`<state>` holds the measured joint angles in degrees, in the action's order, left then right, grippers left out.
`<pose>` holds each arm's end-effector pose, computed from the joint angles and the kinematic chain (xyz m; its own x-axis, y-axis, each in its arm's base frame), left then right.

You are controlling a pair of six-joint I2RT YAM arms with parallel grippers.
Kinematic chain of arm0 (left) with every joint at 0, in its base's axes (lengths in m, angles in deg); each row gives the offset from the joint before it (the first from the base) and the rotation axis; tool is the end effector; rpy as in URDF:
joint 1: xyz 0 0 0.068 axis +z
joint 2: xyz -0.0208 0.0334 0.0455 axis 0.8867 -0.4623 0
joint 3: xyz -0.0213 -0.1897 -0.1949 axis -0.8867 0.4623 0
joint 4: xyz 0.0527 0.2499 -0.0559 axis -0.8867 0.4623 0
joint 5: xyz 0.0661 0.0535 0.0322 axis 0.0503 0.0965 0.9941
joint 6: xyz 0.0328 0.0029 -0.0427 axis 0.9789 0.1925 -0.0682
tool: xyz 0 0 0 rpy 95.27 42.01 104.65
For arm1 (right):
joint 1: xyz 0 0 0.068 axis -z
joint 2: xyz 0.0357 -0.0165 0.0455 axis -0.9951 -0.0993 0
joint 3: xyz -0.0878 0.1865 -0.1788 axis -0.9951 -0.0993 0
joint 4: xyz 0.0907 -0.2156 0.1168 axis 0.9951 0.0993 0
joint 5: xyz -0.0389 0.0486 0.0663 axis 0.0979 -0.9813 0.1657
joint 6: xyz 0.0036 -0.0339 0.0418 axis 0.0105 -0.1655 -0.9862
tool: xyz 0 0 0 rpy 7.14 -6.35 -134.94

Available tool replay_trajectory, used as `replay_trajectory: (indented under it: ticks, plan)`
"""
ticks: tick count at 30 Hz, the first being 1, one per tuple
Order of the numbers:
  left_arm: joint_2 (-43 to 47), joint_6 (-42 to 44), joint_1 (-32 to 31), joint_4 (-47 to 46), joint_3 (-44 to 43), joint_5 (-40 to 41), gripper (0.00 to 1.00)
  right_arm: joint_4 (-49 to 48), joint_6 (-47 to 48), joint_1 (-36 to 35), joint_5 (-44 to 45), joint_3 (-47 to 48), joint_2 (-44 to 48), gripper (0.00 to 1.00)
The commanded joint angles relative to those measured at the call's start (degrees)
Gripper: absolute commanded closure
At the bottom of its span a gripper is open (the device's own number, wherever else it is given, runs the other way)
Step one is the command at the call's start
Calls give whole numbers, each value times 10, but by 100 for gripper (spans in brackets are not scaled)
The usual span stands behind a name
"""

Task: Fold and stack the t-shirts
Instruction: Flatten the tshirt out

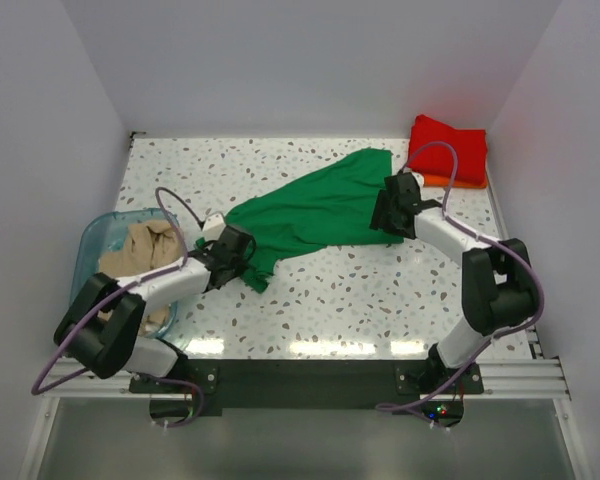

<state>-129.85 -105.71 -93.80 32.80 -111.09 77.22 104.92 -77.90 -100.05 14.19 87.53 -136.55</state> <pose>0.2266 -0.1197 0.1533 -0.6488 -0.4446 -0.6176 -0.4159 0.8868 -0.2016 0.3257 0.0830 0.1965 -0.7531 0.2563 -0.6059 0.2490 0.9635 0.0982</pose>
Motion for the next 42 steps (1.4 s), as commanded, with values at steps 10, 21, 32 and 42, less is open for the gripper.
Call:
replay_trajectory:
  ticks: [10, 21, 32, 42]
  plan:
    - [307, 13, 33, 164, 37, 48, 100, 34, 40, 9, 71, 163, -127, 28]
    - [330, 37, 69, 179, 11, 0, 100, 19, 32, 13, 19, 175, -179, 28]
    - [334, 34, 68, 166, 13, -14, 100, 18, 16, 13, -7, 184, -214, 39]
    - [361, 37, 68, 190, 4, -15, 100, 48, 13, 14, 8, 225, -202, 99]
